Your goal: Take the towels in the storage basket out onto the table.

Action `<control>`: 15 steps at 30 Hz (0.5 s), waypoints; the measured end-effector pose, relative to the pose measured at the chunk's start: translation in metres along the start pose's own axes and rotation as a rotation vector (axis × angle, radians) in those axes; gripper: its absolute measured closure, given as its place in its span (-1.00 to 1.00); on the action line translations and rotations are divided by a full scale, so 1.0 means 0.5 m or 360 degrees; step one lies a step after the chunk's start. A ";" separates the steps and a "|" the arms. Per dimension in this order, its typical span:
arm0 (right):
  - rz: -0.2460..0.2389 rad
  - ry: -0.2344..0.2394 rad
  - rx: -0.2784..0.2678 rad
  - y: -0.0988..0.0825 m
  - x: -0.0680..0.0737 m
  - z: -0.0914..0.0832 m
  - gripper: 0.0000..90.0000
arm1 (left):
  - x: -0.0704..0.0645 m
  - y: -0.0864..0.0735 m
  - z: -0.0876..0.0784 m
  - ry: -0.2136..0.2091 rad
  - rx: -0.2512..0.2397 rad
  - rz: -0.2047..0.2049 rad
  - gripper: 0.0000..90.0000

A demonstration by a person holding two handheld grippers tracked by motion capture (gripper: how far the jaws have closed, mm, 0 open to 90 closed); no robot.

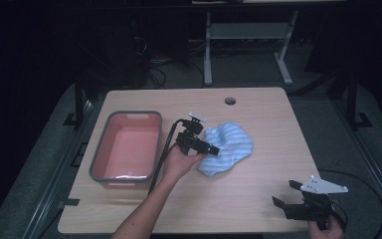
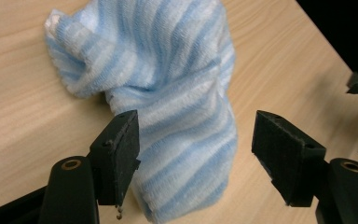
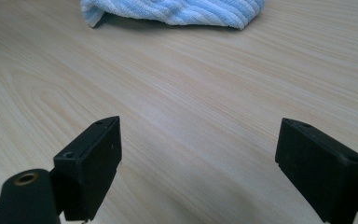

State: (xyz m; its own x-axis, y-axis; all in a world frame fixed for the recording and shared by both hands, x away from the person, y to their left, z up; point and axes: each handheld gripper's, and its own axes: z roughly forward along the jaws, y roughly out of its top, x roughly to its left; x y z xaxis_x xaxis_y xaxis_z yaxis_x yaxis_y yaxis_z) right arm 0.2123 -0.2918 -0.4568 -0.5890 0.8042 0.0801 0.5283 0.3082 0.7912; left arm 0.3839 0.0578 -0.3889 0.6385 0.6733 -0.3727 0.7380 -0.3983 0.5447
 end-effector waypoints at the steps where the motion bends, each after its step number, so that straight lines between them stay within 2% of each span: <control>1: -0.0003 0.0000 -0.0001 0.000 -0.001 0.000 -0.69 | -0.001 -0.003 -0.002 0.0007 0.0002 0.0009 -0.29; 4: -0.0001 -0.0003 -0.0002 -0.001 -0.002 0.000 -0.69 | -0.008 -0.018 -0.006 0.0003 0.0000 0.0028 -0.29; 6: -0.0001 -0.0004 -0.0002 -0.001 -0.002 0.000 -0.69 | -0.012 -0.026 -0.007 0.0020 0.0017 0.0066 -0.29; 15: 0.0001 -0.0011 0.0002 -0.002 -0.001 -0.001 -0.69 | -0.025 -0.064 -0.016 -0.0034 0.0026 0.0092 -0.30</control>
State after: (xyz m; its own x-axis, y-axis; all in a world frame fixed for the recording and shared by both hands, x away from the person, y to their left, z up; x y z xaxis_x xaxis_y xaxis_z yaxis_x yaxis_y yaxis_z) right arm 0.2116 -0.2926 -0.4572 -0.5845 0.8078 0.0764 0.5295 0.3083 0.7903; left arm 0.3504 0.0672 -0.3954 0.6846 0.6356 -0.3567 0.7030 -0.4465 0.5536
